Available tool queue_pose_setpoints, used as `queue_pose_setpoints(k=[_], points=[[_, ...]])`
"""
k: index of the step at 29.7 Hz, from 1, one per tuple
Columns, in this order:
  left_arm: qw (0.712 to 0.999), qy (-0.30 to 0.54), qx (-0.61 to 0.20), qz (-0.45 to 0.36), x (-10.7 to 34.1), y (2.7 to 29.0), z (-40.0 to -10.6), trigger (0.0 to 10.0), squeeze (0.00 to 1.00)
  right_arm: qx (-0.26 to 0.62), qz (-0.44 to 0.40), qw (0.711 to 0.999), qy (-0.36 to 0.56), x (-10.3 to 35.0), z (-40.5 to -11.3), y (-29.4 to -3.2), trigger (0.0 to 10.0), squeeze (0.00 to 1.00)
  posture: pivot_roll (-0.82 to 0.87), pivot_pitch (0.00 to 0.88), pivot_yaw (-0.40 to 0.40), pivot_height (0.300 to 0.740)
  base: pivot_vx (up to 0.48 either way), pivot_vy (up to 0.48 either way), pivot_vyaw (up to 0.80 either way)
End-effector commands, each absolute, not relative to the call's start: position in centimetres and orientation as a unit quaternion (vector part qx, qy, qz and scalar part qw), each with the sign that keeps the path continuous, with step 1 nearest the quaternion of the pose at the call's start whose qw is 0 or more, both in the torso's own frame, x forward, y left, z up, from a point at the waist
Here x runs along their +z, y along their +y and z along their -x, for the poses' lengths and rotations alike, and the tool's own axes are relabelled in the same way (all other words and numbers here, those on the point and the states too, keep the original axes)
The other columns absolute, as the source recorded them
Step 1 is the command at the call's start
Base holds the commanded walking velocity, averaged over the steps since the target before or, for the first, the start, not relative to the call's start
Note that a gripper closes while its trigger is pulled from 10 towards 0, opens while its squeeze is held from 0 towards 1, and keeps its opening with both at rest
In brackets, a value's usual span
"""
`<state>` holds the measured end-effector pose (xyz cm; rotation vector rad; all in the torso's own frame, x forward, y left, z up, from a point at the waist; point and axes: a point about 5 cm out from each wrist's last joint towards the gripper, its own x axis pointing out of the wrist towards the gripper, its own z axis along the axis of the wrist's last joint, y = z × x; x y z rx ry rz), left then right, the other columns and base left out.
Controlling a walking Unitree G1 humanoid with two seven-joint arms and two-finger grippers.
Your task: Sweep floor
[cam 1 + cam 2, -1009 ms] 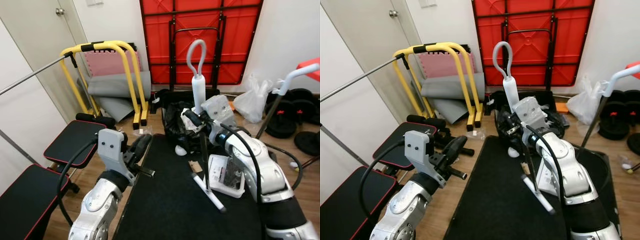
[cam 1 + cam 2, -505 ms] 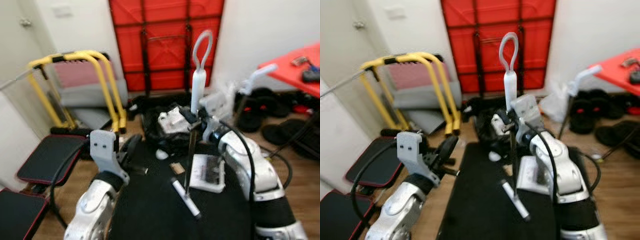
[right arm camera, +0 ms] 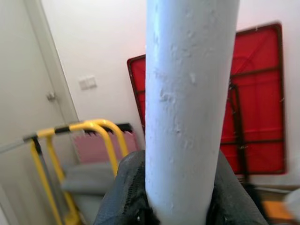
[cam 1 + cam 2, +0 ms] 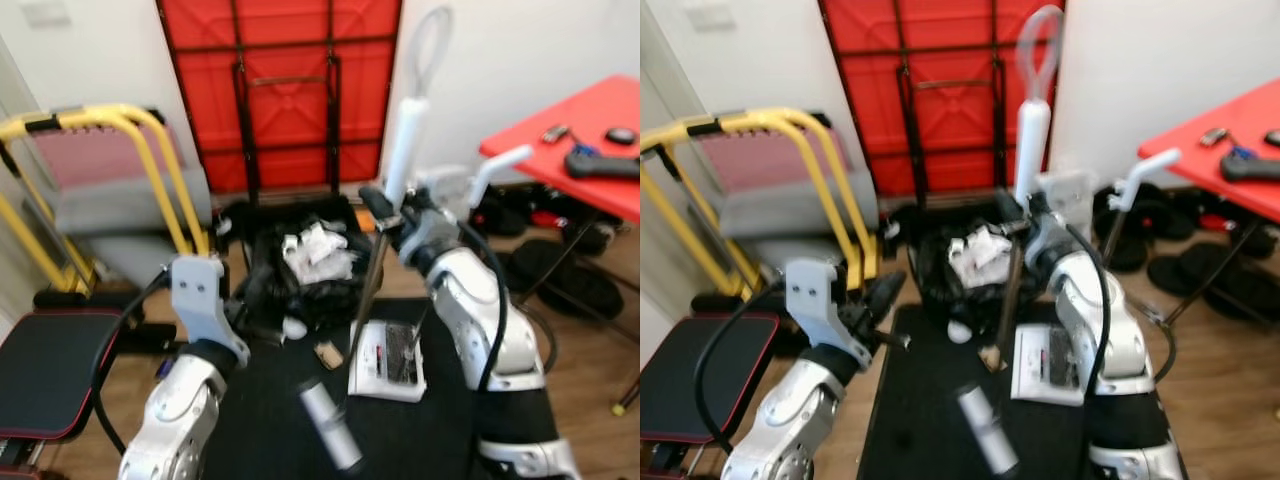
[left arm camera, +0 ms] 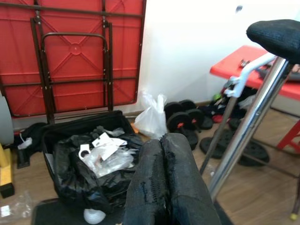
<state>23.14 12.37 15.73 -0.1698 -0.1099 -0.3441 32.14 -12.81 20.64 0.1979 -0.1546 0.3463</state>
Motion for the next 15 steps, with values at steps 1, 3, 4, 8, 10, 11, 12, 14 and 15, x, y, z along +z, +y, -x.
queue_pose_setpoints(k=[1,3,4,8,10,11,12,14,15], points=[[0.979,-0.055,-0.175,0.086,15.7,12.2,-23.1,10.0,0.0,0.162,-0.105,0.974,-0.116,22.1,-32.5,-13.3,10.0,0.0,-0.14,0.024,0.028,0.74,0.345,0.0,0.0],[0.979,-0.055,-0.175,0.086,15.8,12.2,-23.1,10.0,0.0,0.162,-0.107,0.974,-0.118,22.1,-32.5,-13.3,10.0,0.0,-0.14,0.024,0.028,0.74,0.345,0.0,0.0],[0.979,-0.055,-0.175,0.087,15.8,12.3,-23.0,10.0,0.0,0.161,-0.108,0.973,-0.121,22.3,-32.7,-13.2,10.0,0.0,-0.14,0.025,0.029,0.74,0.345,0.0,0.0],[0.979,-0.056,-0.175,0.087,15.9,12.3,-23.0,10.0,0.0,0.15,-0.105,0.975,-0.129,22.5,-33.3,-13.1,10.0,0.0,-0.14,0.034,0.031,0.74,0.342,0.0,0.0],[0.979,-0.057,-0.176,0.087,15.9,12.3,-22.9,10.0,0.0,0.145,-0.104,0.975,-0.13,22.5,-33.5,-13.1,10.0,0.0,-0.14,0.034,0.031,0.74,0.341,0.0,0.0],[0.979,-0.057,-0.176,0.087,15.9,12.3,-22.9,10.0,0.0,0.141,-0.103,0.976,-0.132,22.5,-33.7,-13.2,10.0,0.0,-0.14,0.038,0.031,0.74,0.341,0.0,0.0],[0.979,-0.058,-0.177,0.087,16.0,12.3,-22.9,10.0,0.0,0.137,-0.104,0.976,-0.133,22.5,-33.9,-13.3,10.0,0.0,-0.14,0.038,0.031,0.74,0.341,0.0,0.0],[0.978,-0.058,-0.178,0.087,16.1,12.2,-22.8,10.0,0.0,0.131,-0.103,0.977,-0.134,22.5,-34.1,-13.5,10.0,0.0,-0.14,0.049,0.031,0.74,0.341,0.0,0.0],[0.978,-0.058,-0.179,0.087,16.1,12.2,-22.8,10.0,0.0,0.123,-0.101,0.978,-0.134,22.3,-34.4,-13.8,10.0,0.0,-0.13,0.051,0.031,0.74,0.341,0.0,0.0]])
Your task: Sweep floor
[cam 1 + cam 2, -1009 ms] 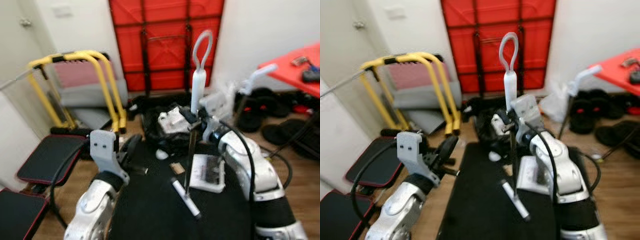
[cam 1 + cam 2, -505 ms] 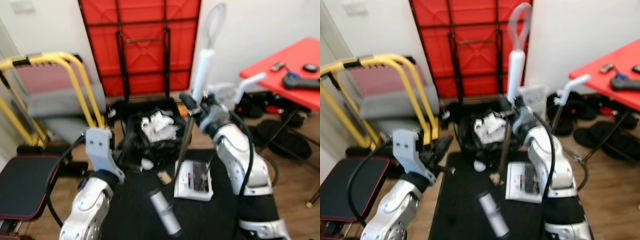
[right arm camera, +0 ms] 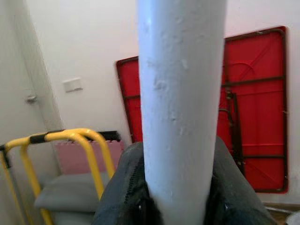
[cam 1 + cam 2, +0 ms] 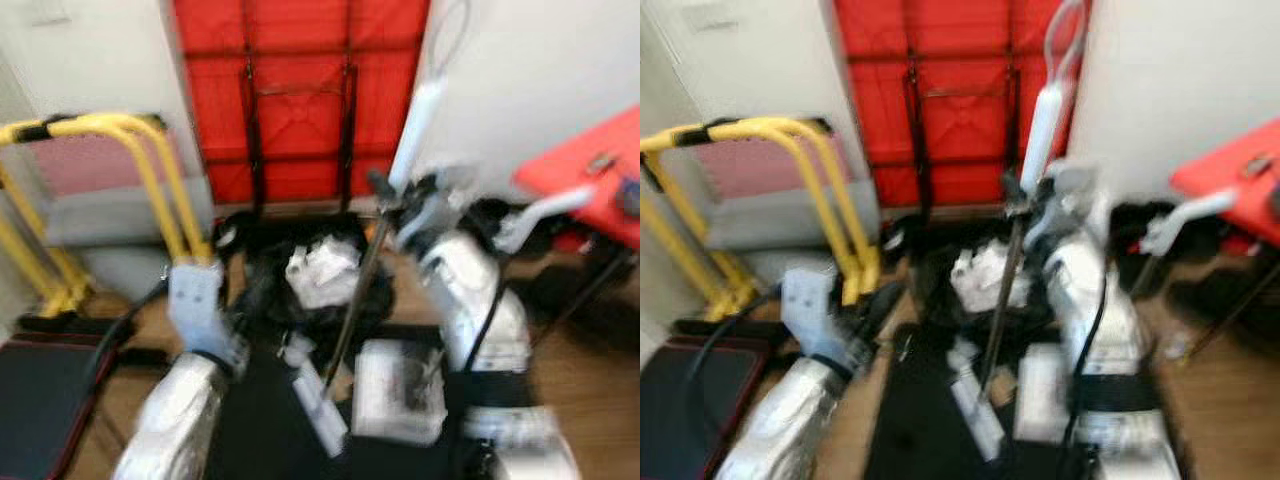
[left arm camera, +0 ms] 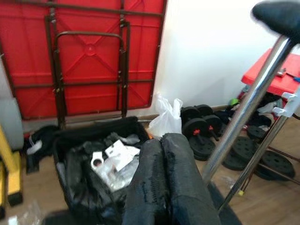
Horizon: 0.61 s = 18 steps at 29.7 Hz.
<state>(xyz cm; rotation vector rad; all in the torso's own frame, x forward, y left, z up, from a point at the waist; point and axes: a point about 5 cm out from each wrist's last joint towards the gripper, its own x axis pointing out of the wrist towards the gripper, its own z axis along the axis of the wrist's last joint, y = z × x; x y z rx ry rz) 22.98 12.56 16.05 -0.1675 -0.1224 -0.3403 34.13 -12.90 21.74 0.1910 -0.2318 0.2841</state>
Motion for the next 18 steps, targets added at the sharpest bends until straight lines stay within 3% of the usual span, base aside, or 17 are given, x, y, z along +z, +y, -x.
queue_pose_setpoints(k=[1,9,18], points=[[0.978,-0.058,-0.181,0.088,16.2,12.1,-22.7,10.0,0.0,0.11,-0.098,0.98,-0.131,22.1,-34.8,-14.1,10.0,0.0,-0.13,0.069,0.029,0.74,0.337,0.0,0.0],[0.976,-0.046,-0.197,0.082,16.6,12.0,-21.3,10.0,0.0,0.046,-0.121,0.986,-0.104,20.7,-36.1,-15.8,10.0,0.0,-0.1,0.117,0.039,0.74,0.32,0.0,0.0],[0.973,-0.038,-0.223,0.054,17.5,11.7,-19.7,10.0,0.0,0.002,-0.13,0.984,-0.119,20.9,-36.8,-17.3,10.0,0.0,-0.07,0.2,0.062,0.74,0.0,0.0,0.0]])
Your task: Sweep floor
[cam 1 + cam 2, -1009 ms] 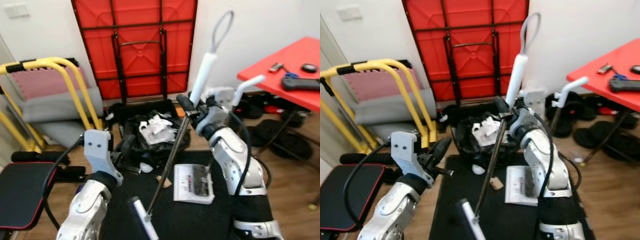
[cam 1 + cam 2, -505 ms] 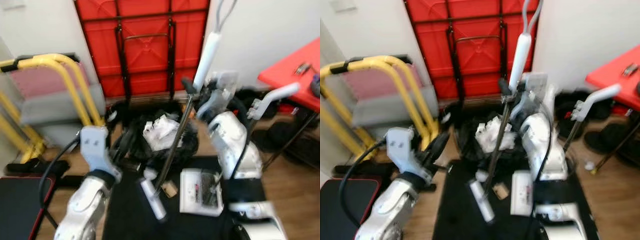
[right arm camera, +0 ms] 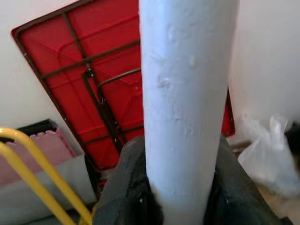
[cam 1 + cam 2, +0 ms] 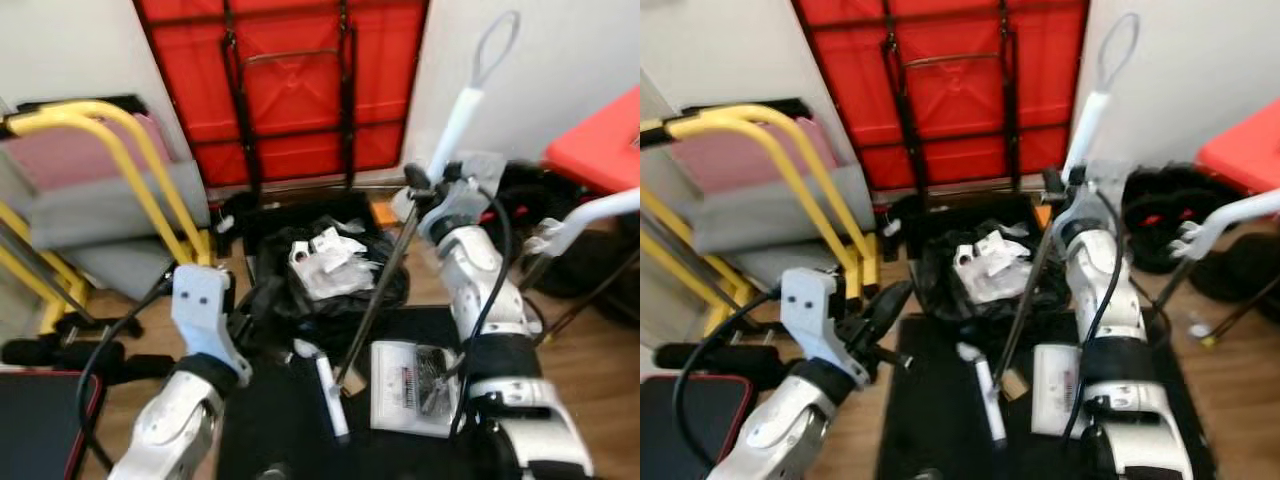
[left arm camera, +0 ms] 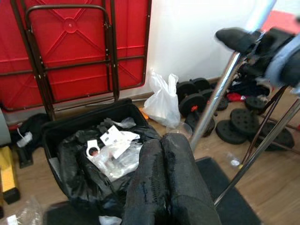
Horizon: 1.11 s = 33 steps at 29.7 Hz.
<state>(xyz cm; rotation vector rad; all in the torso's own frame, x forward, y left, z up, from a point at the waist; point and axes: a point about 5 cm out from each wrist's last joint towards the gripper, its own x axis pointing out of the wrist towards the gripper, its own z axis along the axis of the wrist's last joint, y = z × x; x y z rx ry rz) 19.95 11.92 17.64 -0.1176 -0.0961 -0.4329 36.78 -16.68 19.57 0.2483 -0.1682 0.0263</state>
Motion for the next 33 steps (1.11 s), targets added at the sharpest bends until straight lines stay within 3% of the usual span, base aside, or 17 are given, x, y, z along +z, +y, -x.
queue_pose_setpoints(k=[1,11,31,33], points=[[0.973,-0.038,-0.224,0.046,17.8,11.7,-19.4,10.0,0.0,-0.004,-0.131,0.983,-0.125,21.1,-37.0,-17.5,10.0,0.0,-0.06,0.227,0.07,0.74,0.0,0.0,0.0],[0.983,-0.046,-0.176,0.029,19.1,12.5,-18.7,10.0,0.0,-0.054,-0.138,0.977,-0.154,22.5,-38.6,-19.5,10.0,0.0,-0.01,0.304,0.088,0.74,0.0,0.0,0.0],[0.983,-0.024,-0.176,0.036,20.1,12.5,-16.8,10.0,0.0,-0.111,-0.134,0.974,-0.142,21.5,-39.4,-21.6,10.0,0.0,0.04,0.379,0.106,0.74,0.0,0.0,0.0],[0.984,-0.022,-0.175,0.036,20.2,12.5,-16.6,10.0,0.0,-0.13,-0.141,0.97,-0.151,22.0,-39.3,-22.9,10.0,0.0,0.04,0.388,0.108,0.74,0.0,0.0,0.0]])
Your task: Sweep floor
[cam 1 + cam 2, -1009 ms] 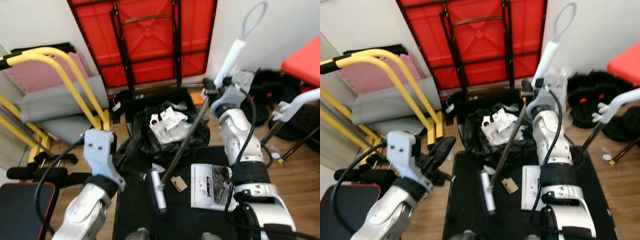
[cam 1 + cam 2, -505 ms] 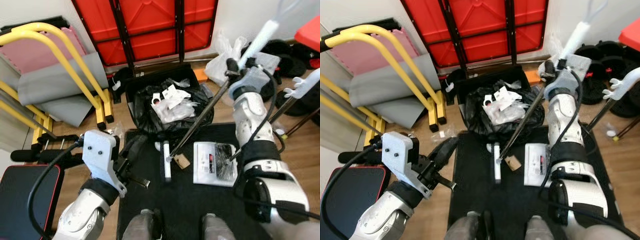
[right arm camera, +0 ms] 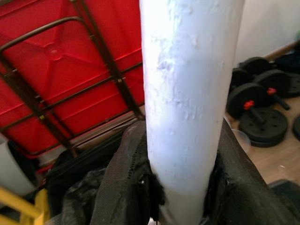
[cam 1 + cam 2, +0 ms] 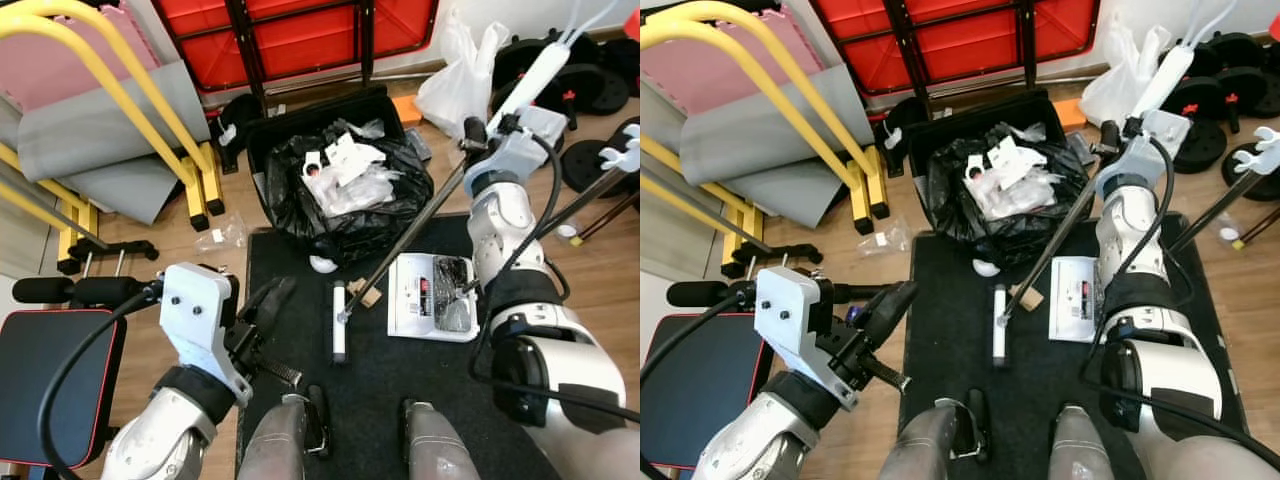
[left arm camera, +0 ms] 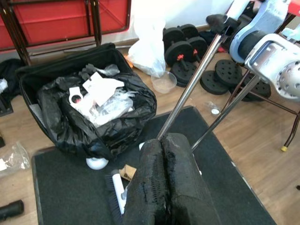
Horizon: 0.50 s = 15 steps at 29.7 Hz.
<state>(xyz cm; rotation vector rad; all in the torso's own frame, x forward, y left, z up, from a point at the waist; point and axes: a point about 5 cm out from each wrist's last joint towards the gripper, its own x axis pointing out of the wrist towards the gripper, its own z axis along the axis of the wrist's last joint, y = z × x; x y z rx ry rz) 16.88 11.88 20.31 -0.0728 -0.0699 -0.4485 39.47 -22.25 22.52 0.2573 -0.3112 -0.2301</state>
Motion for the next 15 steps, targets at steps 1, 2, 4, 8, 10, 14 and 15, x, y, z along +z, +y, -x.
queue_pose_setpoints(k=[1,2,4,8,10,14,15], points=[[0.984,-0.021,-0.175,0.036,20.2,12.5,-16.6,10.0,0.0,-0.137,-0.14,0.969,-0.154,22.2,-39.3,-23.4,10.0,0.0,0.04,0.389,0.109,0.74,0.0,0.0,0.0],[0.984,-0.021,-0.175,0.036,20.2,12.5,-16.6,10.0,0.0,-0.137,-0.14,0.969,-0.154,22.2,-39.3,-23.4,10.0,0.0,0.04,0.389,0.109,0.74,0.0,0.0,0.0],[0.984,-0.02,-0.175,0.037,20.3,12.4,-16.5,10.0,0.0,-0.143,-0.134,0.968,-0.156,22.4,-39.3,-23.9,10.0,0.0,0.04,0.389,0.109,0.74,0.0,0.0,0.0],[0.984,-0.018,-0.175,0.038,20.3,12.4,-16.5,10.0,0.0,-0.155,-0.12,0.968,-0.154,22.5,-39.2,-24.4,10.0,0.0,0.03,0.387,0.109,0.74,0.0,0.0,0.0],[0.984,-0.016,-0.176,0.039,20.3,12.4,-16.5,10.0,0.0,-0.169,-0.109,0.968,-0.152,22.5,-39.1,-24.9,10.0,0.0,0.03,0.386,0.107,0.74,0.0,0.0,0.0],[0.983,-0.015,-0.178,0.044,20.3,12.3,-16.7,10.0,0.0,-0.182,-0.09,0.963,-0.178,24.1,-38.8,-25.6,10.0,0.0,0.01,0.38,0.105,0.74,0.0,0.0,0.0],[0.983,-0.015,-0.178,0.044,20.3,12.3,-16.7,10.0,0.0,-0.182,-0.09,0.963,-0.178,24.1,-38.8,-25.6,10.0,0.0,0.01,0.38,0.105,0.74,0.0,0.0,0.0]])
